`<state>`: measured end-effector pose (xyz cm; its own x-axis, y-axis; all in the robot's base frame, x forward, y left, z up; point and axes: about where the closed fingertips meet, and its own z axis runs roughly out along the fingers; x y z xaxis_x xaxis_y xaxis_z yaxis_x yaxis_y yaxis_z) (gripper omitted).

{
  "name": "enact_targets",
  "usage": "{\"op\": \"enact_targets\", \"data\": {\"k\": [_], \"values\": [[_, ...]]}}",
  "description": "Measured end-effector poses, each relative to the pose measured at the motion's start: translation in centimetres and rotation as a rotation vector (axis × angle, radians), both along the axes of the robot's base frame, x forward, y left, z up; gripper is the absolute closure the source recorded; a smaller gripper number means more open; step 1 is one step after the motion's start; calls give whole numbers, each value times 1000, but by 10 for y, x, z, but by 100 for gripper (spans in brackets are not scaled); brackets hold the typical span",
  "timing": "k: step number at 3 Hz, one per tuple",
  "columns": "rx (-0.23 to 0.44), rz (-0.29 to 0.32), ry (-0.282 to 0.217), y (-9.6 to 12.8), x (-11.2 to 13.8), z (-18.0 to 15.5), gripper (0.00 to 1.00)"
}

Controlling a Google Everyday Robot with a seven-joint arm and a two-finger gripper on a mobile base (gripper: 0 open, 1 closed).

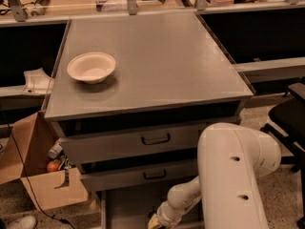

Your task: Place green can into bottom drawer

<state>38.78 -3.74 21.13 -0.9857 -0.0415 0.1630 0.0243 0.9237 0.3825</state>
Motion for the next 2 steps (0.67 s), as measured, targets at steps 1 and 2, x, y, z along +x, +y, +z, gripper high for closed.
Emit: {"op": "enact_targets", "data": {"k": [1,2], "values": [[4,-3,4,1,0,-2,100],[30,-15,24,5,1,-14,100]]}}
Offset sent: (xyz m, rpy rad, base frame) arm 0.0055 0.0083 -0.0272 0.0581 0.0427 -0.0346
